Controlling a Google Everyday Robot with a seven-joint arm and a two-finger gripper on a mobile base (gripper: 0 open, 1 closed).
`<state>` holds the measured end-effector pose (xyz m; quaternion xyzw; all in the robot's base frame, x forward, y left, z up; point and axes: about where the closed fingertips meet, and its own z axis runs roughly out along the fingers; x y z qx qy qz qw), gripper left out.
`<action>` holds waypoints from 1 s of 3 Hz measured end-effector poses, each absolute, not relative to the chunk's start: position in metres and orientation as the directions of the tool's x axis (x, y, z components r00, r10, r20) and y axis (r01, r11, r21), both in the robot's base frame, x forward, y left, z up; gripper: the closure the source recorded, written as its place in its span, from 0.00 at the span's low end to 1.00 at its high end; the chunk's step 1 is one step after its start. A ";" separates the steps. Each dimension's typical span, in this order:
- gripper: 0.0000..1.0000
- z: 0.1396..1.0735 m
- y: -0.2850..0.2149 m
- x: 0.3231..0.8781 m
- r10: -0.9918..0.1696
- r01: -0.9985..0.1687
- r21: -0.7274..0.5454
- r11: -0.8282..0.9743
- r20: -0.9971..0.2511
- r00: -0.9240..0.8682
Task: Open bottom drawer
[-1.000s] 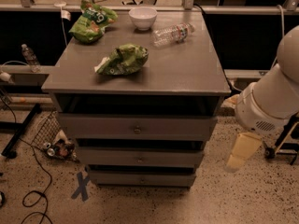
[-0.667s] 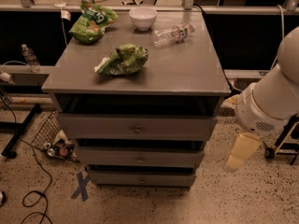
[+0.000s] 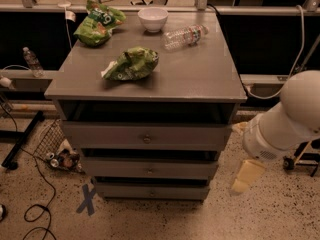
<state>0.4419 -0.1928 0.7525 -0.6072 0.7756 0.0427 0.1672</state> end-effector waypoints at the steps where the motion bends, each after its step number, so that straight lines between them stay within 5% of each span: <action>1: 0.00 0.679 -0.183 0.463 -0.900 -0.947 -0.132 0.294 -0.371 -0.227; 3: 0.00 0.630 -0.171 0.476 -0.883 -0.941 -0.126 0.314 -0.404 -0.240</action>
Offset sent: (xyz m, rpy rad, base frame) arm 0.0461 0.0277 -0.1600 0.1406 -0.0114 -0.0803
